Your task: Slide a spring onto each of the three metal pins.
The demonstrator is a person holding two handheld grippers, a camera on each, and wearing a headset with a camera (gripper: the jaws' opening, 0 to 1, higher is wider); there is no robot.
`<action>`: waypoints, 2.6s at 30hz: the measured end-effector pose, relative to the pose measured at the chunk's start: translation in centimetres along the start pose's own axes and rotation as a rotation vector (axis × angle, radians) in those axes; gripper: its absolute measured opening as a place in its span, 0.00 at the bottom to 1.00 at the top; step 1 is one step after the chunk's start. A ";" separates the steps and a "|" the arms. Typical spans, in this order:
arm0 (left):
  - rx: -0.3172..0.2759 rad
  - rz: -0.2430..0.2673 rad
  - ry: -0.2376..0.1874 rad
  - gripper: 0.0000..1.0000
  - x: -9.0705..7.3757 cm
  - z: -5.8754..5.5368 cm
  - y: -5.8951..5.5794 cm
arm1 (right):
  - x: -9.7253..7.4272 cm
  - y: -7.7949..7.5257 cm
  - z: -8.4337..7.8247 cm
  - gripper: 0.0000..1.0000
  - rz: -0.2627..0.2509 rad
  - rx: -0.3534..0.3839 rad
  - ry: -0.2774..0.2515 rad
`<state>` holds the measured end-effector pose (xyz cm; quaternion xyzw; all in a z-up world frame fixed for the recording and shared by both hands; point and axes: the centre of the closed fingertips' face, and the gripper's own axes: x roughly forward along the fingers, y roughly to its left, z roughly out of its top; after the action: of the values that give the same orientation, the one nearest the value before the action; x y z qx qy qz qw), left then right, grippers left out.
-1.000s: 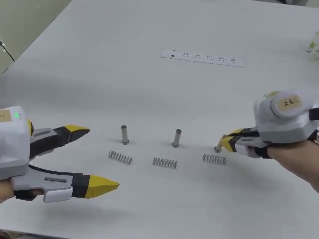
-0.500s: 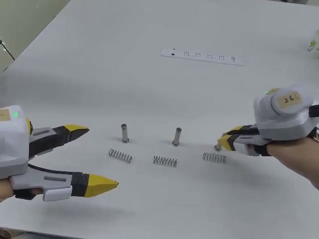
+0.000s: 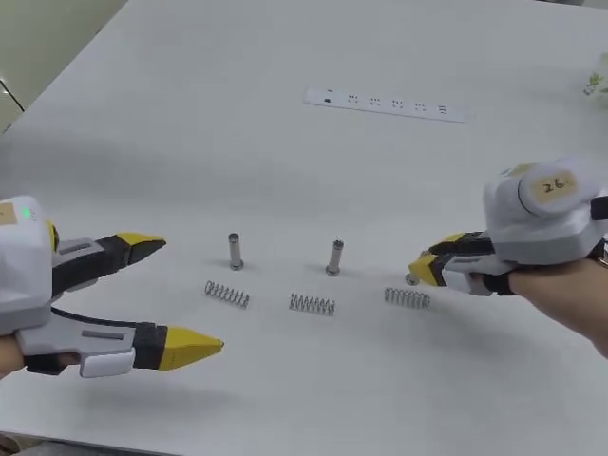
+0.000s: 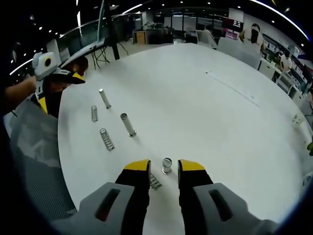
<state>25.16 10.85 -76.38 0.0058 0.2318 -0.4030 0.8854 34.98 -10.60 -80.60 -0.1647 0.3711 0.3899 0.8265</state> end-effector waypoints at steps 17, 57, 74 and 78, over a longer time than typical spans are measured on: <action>-0.002 0.008 -0.003 0.86 -0.2 0.3 0.4 | -1.1 0.4 -0.3 0.24 0.019 -0.054 0.001; -0.001 -0.010 0.021 0.84 -0.4 -0.1 0.0 | -0.6 3.2 -3.1 0.21 0.193 -0.266 0.155; -0.005 -0.007 0.023 0.83 -0.7 -0.4 -0.1 | 1.5 3.1 -3.7 0.20 0.239 -0.319 0.245; -0.017 -0.008 0.012 0.83 -0.6 -0.2 0.0 | 1.9 3.2 -3.9 0.19 0.241 -0.321 0.255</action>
<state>24.69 11.32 -76.31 -0.0001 0.2404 -0.4045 0.8824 31.45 -9.69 -84.56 -0.2965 0.4225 0.5157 0.6838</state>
